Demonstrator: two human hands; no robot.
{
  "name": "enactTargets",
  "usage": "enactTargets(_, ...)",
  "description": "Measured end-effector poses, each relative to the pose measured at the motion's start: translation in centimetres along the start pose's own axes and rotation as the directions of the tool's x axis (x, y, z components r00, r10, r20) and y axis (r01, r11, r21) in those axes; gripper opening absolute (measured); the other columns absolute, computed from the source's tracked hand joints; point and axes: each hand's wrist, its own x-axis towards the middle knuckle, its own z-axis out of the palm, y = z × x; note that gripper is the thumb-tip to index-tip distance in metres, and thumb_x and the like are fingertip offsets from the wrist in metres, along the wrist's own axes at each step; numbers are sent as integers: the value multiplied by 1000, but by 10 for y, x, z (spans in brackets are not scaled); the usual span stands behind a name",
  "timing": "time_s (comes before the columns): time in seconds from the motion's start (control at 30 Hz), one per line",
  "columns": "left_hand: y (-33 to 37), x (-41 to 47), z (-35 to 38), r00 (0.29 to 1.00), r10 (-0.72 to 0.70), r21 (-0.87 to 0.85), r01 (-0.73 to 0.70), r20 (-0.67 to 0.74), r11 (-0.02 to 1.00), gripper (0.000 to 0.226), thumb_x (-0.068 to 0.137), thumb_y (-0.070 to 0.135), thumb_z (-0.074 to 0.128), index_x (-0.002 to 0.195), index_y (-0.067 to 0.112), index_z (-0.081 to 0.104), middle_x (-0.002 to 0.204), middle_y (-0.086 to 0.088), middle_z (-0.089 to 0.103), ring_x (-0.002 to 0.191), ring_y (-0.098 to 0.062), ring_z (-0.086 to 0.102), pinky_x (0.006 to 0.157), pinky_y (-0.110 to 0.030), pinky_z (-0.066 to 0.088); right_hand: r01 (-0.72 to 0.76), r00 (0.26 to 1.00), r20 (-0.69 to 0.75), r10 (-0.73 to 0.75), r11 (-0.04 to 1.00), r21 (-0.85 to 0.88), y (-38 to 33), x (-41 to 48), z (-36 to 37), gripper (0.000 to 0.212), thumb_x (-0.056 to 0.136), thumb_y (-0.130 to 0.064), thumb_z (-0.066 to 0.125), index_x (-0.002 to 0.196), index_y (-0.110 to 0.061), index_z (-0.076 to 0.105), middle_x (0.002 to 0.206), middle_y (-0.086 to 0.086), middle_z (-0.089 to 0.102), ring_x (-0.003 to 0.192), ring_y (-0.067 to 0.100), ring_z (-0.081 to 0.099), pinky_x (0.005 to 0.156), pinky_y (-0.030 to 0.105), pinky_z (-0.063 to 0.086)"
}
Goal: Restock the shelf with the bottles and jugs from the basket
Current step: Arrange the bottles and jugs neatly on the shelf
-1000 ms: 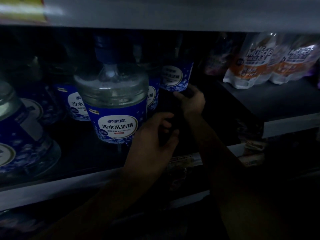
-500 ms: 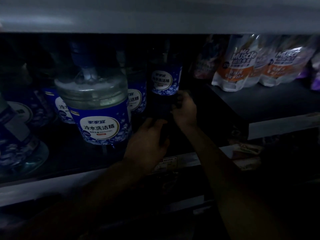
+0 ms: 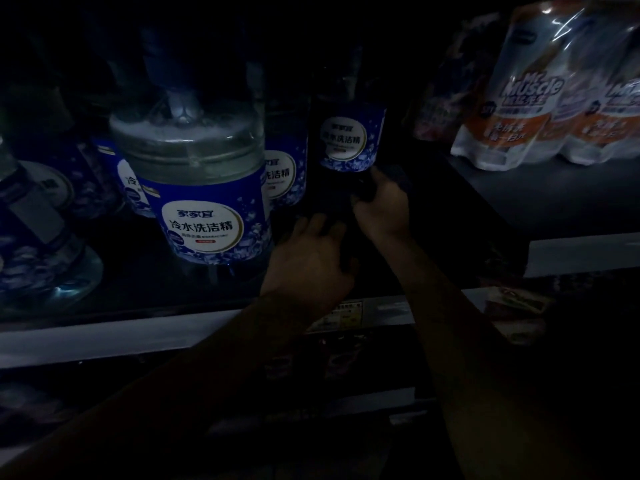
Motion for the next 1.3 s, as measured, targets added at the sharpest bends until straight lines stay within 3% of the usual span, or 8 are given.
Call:
enactTargets(0.13, -1, -1, 0, 999, 23, -40, -25, -41, 999, 55, 96, 42, 54, 147, 23, 43, 143, -4, 46, 129, -28, 44, 98, -41, 43, -37, 996, 80, 37, 999, -5, -3, 1, 0, 71, 83, -26, 60, 151, -33, 41, 139, 7, 59, 125, 31, 57, 106, 40, 48)
enactTargets(0.3, -3, -2, 1, 997, 30, -83, -36, -75, 996, 60, 96, 41, 56, 152, 25, 39, 152, -5, 40, 134, -29, 42, 103, -43, 45, 49, 999, 9, -49, 997, 54, 0, -3, -4, 52, 93, -16, 63, 144, -20, 53, 135, 6, 64, 125, 24, 58, 98, 21, 40)
enactTargets(0.47, -3, -3, 2, 994, 38, -105, -49, -101, 993, 62, 96, 40, 55, 153, 24, 37, 152, -7, 41, 133, -30, 45, 103, -46, 46, 166, 984, 76, -159, 981, -102, 6, -9, -5, 66, 92, -13, 64, 154, -11, 39, 143, 18, 55, 131, 35, 53, 108, 36, 42)
enactTargets(0.67, -3, -3, 3, 992, 25, -124, -41, -127, 991, 63, 97, 42, 55, 154, 23, 36, 149, -6, 44, 130, -28, 47, 99, -43, 47, 139, 984, 137, -114, 972, -189, 1, -8, -1, 82, 92, -34, 56, 161, -11, 19, 159, 12, 40, 141, 38, 42, 114, 53, 37)
enactTargets(0.8, -2, -3, 2, 993, 9, -124, -24, -120, 992, 65, 96, 40, 57, 154, 23, 34, 148, -6, 44, 131, -29, 47, 96, -41, 45, 140, 987, 100, -125, 977, -161, 0, -5, -7, 73, 92, -18, 56, 159, -13, 28, 154, 10, 48, 138, 34, 46, 113, 46, 41)
enactTargets(0.9, -1, -4, 1, 993, -8, -153, -11, -121, 988, 74, 96, 41, 57, 159, 26, 21, 149, -7, 42, 133, -29, 45, 99, -43, 45, 187, 981, 72, -179, 975, -117, 7, -4, -8, 69, 91, -5, 58, 156, -10, 37, 145, 12, 56, 134, 30, 52, 111, 41, 44)
enactTargets(1.17, 0, -4, 2, 992, -15, -151, -4, -125, 989, 76, 96, 41, 57, 160, 25, 18, 147, -9, 43, 130, -30, 47, 97, -43, 48, 198, 971, 160, -176, 970, -139, 10, -5, -11, 78, 92, -6, 59, 161, -15, 22, 148, 18, 50, 138, 34, 46, 113, 46, 41)
enactTargets(1.3, -1, -4, 3, 990, -13, -159, -9, -138, 987, 74, 95, 39, 57, 159, 24, 22, 146, -10, 44, 130, -31, 48, 97, -44, 48, 206, 971, 150, -187, 970, -131, 7, -8, -13, 76, 93, -4, 59, 160, -12, 24, 152, 16, 47, 140, 34, 43, 115, 44, 39)
